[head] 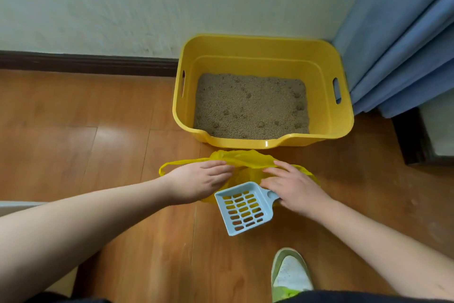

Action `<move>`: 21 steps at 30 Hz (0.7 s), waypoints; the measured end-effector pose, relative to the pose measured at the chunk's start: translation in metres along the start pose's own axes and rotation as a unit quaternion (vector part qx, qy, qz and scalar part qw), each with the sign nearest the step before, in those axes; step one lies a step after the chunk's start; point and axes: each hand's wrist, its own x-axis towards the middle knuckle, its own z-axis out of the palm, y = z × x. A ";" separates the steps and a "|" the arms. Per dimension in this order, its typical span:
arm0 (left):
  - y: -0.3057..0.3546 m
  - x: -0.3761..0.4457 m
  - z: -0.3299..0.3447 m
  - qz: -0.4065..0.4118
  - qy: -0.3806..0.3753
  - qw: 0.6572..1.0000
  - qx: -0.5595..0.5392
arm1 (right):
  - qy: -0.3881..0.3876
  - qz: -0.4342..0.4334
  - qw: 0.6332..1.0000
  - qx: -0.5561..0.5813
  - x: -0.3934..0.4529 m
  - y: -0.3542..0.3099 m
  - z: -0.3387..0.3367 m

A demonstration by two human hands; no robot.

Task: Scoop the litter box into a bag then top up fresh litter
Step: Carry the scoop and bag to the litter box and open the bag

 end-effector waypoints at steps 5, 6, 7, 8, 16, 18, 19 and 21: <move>-0.005 -0.002 0.014 0.035 -0.120 0.992 0.010 | -0.012 -0.044 0.997 -0.065 -0.005 -0.002 0.009; -0.006 -0.001 0.013 0.023 -0.152 0.988 -0.001 | -0.018 -0.046 0.996 -0.073 -0.005 -0.002 0.008; -0.007 -0.001 0.012 0.009 -0.172 0.985 -0.016 | -0.015 -0.052 0.995 -0.078 -0.005 -0.001 0.009; -0.008 -0.001 0.011 -0.005 -0.185 0.982 -0.028 | -0.017 -0.050 0.995 -0.084 -0.006 -0.001 0.008; -0.016 -0.026 0.008 -0.015 -0.210 0.977 -0.033 | 0.038 -0.055 0.992 -0.104 -0.023 0.022 0.007; -0.018 -0.030 0.006 -0.004 -0.222 0.974 -0.041 | 0.107 -0.070 0.987 -0.096 -0.027 0.026 0.002; -0.018 -0.029 0.006 0.003 -0.216 0.976 -0.040 | 0.150 -0.079 0.982 -0.078 -0.026 0.024 0.001; -0.016 -0.021 0.004 0.012 -0.191 0.981 -0.043 | 0.199 -0.105 0.974 -0.015 -0.019 0.008 -0.010</move>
